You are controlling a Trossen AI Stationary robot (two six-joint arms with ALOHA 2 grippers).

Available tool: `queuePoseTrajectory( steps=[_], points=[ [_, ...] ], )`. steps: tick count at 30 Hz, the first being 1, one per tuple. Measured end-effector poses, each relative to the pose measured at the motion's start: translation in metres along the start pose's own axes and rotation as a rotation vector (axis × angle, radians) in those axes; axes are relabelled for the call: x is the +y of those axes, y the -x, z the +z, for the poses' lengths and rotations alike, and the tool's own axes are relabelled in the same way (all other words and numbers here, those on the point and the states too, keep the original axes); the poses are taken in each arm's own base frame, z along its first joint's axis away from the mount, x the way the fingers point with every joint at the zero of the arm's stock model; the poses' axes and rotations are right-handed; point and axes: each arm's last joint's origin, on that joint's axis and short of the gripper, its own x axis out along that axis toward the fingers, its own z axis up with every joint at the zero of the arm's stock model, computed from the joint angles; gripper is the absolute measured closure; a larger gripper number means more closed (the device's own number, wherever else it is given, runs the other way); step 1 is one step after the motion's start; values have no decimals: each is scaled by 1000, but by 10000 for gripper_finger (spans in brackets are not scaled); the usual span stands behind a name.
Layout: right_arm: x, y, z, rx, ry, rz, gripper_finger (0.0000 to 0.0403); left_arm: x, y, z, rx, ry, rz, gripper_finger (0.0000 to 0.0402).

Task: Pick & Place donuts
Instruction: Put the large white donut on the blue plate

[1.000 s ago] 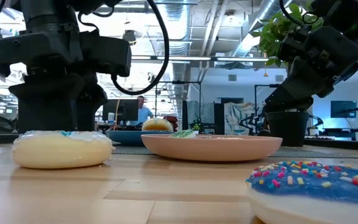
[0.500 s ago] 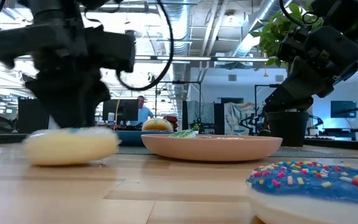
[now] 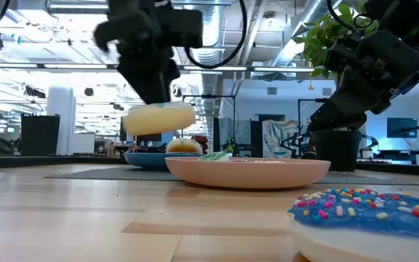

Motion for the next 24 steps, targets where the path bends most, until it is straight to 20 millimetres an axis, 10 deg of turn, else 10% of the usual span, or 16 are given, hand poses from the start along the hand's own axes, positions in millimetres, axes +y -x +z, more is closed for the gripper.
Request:
queuePoseTrajectory(
  steps=[13,24],
  points=[
    [0,0,-1,9,4,-5,278,113,8,-11,117,85,100,274],
    [0,0,-1,8,3,-5,278,196,23,-73,-102,335,227,274]
  ],
)
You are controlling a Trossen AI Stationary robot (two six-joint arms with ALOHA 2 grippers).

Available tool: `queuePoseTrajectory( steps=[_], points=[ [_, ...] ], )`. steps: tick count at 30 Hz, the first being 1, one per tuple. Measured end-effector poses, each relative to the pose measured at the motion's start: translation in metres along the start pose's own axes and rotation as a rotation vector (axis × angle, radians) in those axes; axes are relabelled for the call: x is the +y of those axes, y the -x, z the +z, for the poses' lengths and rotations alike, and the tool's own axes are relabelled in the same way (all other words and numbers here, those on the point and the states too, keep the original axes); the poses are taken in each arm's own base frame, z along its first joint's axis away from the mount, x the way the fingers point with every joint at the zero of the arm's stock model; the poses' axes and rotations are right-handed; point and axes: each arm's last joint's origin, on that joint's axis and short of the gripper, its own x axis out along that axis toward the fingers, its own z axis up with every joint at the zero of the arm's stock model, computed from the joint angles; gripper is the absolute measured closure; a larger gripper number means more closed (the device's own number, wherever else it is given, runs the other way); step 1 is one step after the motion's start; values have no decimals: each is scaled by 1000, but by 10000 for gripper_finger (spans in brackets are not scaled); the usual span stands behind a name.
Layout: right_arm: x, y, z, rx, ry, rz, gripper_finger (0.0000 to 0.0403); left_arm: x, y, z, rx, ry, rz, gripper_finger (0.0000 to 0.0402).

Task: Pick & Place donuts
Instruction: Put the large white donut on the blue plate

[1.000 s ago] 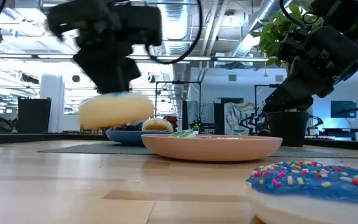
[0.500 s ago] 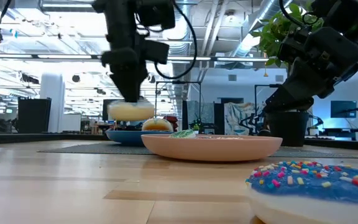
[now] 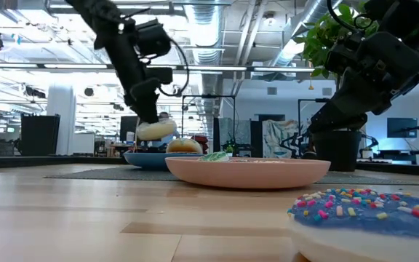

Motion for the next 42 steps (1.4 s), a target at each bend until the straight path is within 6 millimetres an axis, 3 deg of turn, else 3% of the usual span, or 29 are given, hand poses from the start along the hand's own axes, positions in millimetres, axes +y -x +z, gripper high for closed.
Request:
queuePoseTrajectory(
  steps=[6,11,16,24,42],
  points=[
    [0,0,0,-1,0,0,278,36,-10,-11,-87,110,54,274],
    [0,0,0,-1,0,0,278,48,-13,-21,-59,153,-38,274],
    [0,0,0,-1,0,0,278,50,-19,-21,-60,136,-38,274],
    [0,0,0,-1,0,0,278,49,-52,-28,36,130,-35,273],
    [0,0,-1,5,2,-4,278,49,-43,-25,2,135,-51,174]
  ],
)
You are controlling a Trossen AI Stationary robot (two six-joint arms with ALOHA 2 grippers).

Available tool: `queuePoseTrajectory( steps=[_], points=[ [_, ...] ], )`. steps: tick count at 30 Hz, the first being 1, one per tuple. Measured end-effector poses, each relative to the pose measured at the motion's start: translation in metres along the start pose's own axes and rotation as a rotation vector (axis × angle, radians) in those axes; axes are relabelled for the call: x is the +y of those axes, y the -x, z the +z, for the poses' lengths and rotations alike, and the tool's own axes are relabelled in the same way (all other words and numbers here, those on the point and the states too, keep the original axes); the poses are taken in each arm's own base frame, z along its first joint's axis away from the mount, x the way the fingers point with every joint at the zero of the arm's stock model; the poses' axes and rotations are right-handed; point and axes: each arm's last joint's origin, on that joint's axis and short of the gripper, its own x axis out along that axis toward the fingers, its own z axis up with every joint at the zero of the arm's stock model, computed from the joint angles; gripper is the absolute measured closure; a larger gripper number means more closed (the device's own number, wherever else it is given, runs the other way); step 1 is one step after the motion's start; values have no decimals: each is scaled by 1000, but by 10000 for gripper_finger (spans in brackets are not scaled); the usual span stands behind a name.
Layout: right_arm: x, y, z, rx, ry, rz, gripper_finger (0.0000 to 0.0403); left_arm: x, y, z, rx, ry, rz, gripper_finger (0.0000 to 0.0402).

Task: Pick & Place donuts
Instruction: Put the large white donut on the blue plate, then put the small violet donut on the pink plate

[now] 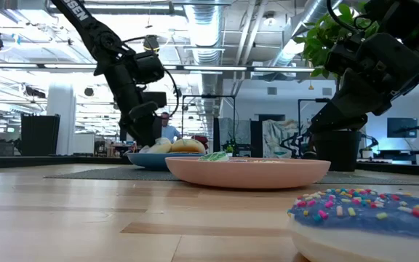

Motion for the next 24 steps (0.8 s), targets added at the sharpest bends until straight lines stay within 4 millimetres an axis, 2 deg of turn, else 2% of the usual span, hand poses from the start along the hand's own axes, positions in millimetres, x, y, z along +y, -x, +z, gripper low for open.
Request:
queuePoseTrajectory(
  steps=[12,17,20,24],
  points=[
    [0,0,0,0,0,0,278,-3,34,-4,10,23,6,169],
    [0,0,0,0,0,0,278,-8,61,-5,-26,129,3,175],
    [0,0,0,-2,-1,1,278,-22,84,-10,-41,165,-2,185],
    [0,0,1,-7,-3,3,278,-57,109,-21,-133,148,59,203]
  ],
)
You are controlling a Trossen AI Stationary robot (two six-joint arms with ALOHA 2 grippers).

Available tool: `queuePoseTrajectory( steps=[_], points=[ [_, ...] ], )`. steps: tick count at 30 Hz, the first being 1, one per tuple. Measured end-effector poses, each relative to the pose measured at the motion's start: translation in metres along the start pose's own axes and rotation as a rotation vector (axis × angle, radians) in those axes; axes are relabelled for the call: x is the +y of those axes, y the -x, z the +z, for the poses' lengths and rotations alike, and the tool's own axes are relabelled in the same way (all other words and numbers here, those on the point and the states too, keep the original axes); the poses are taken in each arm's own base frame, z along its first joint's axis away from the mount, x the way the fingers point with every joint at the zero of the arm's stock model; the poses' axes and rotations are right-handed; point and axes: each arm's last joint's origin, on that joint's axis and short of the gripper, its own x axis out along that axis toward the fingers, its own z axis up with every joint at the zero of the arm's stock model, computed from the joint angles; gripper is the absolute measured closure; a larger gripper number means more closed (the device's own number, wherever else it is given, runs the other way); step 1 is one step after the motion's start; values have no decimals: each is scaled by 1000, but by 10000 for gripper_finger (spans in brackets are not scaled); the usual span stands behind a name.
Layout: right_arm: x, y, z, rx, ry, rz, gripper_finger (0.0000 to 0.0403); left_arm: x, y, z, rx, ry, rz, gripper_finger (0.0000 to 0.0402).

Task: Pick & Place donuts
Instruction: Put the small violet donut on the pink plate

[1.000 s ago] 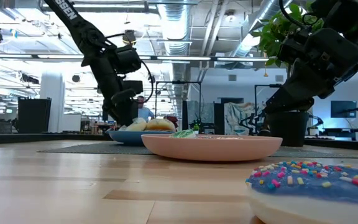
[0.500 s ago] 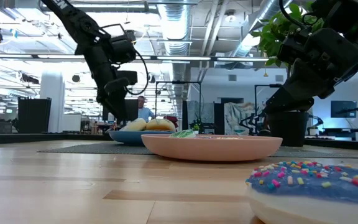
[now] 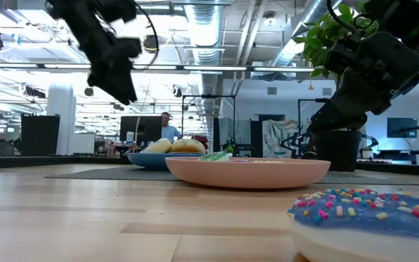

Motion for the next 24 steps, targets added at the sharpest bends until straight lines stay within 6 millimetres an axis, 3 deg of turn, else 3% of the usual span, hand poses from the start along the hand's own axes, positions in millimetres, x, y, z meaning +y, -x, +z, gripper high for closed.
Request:
queuePoseTrajectory(
  steps=[5,10,15,20,24],
  points=[
    [0,0,0,0,0,0,278,-41,22,-44,-142,-5,-52,233],
    [0,0,0,-3,-2,1,278,-66,33,-93,-304,-38,-172,270],
    [0,0,2,-33,-8,-14,278,-71,33,-126,-405,-133,-169,325],
    [2,0,12,-102,-36,10,281,-71,24,-141,-418,-205,-209,391],
    [19,1,34,-100,32,26,314,-70,13,-149,-460,-297,-284,396]
  ],
)
